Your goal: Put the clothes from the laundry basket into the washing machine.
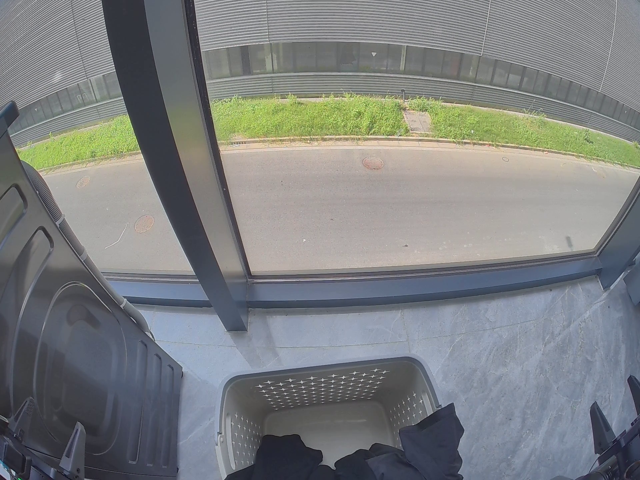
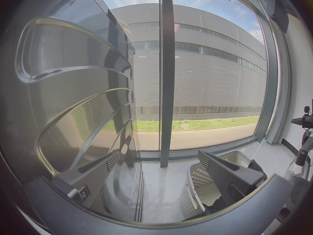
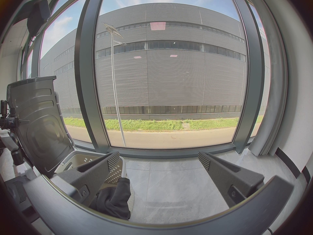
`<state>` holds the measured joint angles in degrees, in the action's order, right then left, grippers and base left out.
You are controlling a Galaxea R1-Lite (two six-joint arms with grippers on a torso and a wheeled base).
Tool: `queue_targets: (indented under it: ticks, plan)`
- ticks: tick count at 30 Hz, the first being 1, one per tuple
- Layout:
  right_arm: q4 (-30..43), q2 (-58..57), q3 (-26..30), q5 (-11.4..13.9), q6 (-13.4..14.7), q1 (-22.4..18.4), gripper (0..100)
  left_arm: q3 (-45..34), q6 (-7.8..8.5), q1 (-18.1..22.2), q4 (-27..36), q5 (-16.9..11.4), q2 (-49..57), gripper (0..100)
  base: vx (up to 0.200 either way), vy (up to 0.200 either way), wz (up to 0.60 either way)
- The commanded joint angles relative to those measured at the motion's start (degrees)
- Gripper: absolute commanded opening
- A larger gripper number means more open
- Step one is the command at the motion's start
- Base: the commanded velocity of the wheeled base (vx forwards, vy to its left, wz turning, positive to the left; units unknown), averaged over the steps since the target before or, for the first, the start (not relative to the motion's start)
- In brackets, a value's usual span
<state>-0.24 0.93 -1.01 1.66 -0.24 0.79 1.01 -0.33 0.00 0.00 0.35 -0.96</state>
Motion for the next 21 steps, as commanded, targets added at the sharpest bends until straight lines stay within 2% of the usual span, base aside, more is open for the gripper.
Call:
queue_targets:
  ticks: [1,21]
  plan:
    - [0.0,-0.9,1.0,0.0,0.0,0.0,100,-0.8,-0.02,0.0,0.0,0.0,1.0,100,-0.2,0.0,0.0]
    - [0.0,-0.9,1.0,0.0,0.0,0.0,100,-0.8,0.07,0.0,0.0,0.0,1.0,100,-0.2,0.0,0.0]
